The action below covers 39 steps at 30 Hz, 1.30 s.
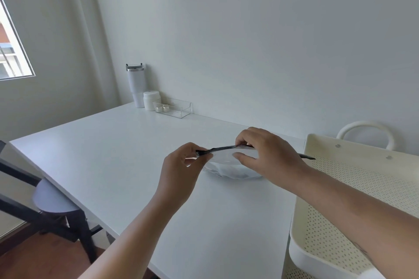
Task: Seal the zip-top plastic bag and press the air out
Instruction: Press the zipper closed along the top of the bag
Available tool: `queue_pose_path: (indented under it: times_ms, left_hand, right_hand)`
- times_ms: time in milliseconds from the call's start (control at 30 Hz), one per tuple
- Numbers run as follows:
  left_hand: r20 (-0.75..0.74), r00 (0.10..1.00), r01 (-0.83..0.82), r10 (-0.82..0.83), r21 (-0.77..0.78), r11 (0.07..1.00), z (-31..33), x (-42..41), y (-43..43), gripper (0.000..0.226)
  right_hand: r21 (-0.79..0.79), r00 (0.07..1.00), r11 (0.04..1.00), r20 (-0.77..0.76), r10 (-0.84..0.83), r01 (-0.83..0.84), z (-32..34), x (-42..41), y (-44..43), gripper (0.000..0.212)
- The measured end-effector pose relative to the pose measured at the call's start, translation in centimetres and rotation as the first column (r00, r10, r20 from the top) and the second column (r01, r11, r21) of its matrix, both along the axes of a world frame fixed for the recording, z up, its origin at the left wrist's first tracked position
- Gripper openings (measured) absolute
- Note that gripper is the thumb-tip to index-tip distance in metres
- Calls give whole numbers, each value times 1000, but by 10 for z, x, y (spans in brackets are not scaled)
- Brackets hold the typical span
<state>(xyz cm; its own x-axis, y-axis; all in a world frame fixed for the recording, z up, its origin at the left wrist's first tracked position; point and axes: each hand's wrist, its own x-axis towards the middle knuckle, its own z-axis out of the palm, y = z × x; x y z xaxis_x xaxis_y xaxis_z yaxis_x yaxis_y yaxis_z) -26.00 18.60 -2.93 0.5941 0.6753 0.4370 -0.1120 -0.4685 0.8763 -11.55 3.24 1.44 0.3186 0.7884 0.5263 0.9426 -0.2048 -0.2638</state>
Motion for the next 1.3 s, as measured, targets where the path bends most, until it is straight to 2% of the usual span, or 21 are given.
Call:
queue_pose_path:
  times_ms: [100, 200, 300, 467, 600, 667, 800, 933, 1133, 1233, 1300]
  left_hand:
    - [-12, 1000, -11, 11, -4, 1000, 0, 2, -2, 16]
    - [-18, 1000, -10, 10, 7, 1000, -1, 4, -6, 17]
    - [-15, 1000, 13, -13, 15, 1000, -2, 2, -7, 13]
    - [29, 993, 120, -118, -85, 989, -4, -3, -8, 18]
    - [47, 993, 115, -110, -100, 988, -5, -2, -9, 10]
    - [41, 995, 98, -94, -105, 990, -4, -2, -10, 14]
    - [19, 997, 82, -80, -88, 993, -2, -1, -12, 19]
    - [15, 998, 59, -59, -71, 996, -2, 0, -12, 20]
    - [0, 997, 74, -74, -16, 997, -5, 0, -12, 9]
    - [-11, 997, 82, -82, 2, 997, -4, 2, -15, 23]
    - [5, 998, 70, -70, 22, 997, -3, 5, -16, 14]
  right_hand:
    - [11, 999, 1000, 34, 1, -1, -1, -5, 3, 16]
    - [0, 997, 1000, 68, 19, -19, -1, -9, 5, 4]
    - [-13, 997, 1000, 73, 11, -10, -1, -11, 5, 6]
    - [-15, 997, 1000, 78, -11, 12, -1, -9, 4, 7]
    - [-8, 998, 1000, 69, -11, 12, -1, -10, 3, 6]
    - [-2, 998, 1000, 58, 0, 1, 0, -11, 2, 5]
    - [-15, 999, 1000, 39, 14, -13, 0, -11, 0, 3]
    - [-25, 1000, 1000, 18, 15, -15, 0, -11, 1, 10]
    - [-16, 1000, 1000, 17, 17, -17, 2, -12, 2, 7]
    - [-7, 1000, 1000, 8, 18, -17, 3, -11, 2, 9]
    - [-10, 1000, 1000, 12, 22, -21, 2, -12, 1, 10]
